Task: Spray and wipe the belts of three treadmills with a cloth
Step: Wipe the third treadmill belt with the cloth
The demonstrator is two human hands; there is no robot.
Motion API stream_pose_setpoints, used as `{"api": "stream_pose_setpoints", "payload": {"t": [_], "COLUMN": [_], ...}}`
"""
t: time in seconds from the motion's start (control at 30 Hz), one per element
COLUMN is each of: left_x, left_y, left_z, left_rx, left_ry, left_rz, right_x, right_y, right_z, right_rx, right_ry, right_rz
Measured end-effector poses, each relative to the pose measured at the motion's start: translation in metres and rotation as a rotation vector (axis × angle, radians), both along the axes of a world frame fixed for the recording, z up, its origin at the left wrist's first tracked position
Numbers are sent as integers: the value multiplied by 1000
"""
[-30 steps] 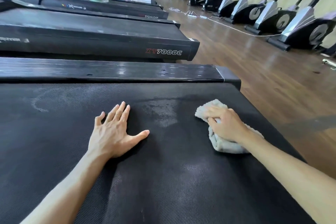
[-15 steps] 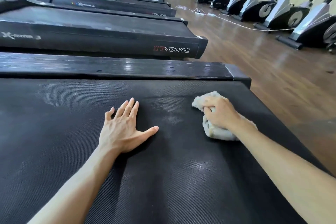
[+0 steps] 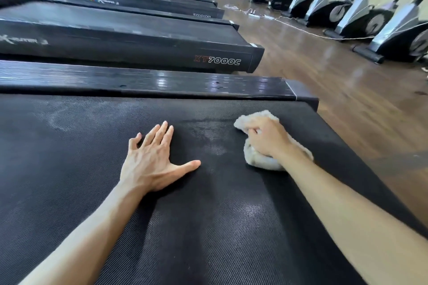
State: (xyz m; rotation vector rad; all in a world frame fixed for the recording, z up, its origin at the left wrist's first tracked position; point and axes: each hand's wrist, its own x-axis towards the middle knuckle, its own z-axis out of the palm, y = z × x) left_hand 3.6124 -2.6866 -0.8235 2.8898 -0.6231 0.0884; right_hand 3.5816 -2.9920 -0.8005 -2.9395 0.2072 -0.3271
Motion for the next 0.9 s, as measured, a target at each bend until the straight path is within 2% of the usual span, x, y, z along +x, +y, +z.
{"api": "stream_pose_setpoints", "payload": {"t": [0.07,0.13,0.23,0.27,0.33,0.4,0.5,0.53,0.6,0.7,0.73,0.8,0.9], "left_x": [1,0,1,1,0,-1,-1,0,0,1,0,0,0], "left_y": [-1,0,1,1,1,0,0,0,0,1,1,1,0], "left_z": [2,2,3,3,2,2,2,3,2,2,1,1,0], "left_rx": [1,4,-8,-8,-5,-8,-10,-3,6,-4,-2,5,3], "left_ry": [2,3,14,10,9,14,14,13,3,-5,-8,-9,-13], "left_rz": [1,-7,-13,-17,-9,-4,2,0,-3,-6,-10,-10,0], "right_x": [35,37,-16,-35,-44,-18,34,47,47,-5,-23,-40,7], "right_y": [26,58,71,63,34,9,24,36,60,64,53,21,-6], "right_z": [2,-5,-7,-6,-4,-4,-1,-1,-5,-5,-4,1,-3], "right_rx": [-42,-59,110,160,207,170,71,47,-2,106,141,143,29], "right_ry": [20,11,18,2,-12,-13,1,5,3,7,11,7,14], "right_rz": [-33,155,400,393,247,78,-26,-14,148,388,392,269,97]}}
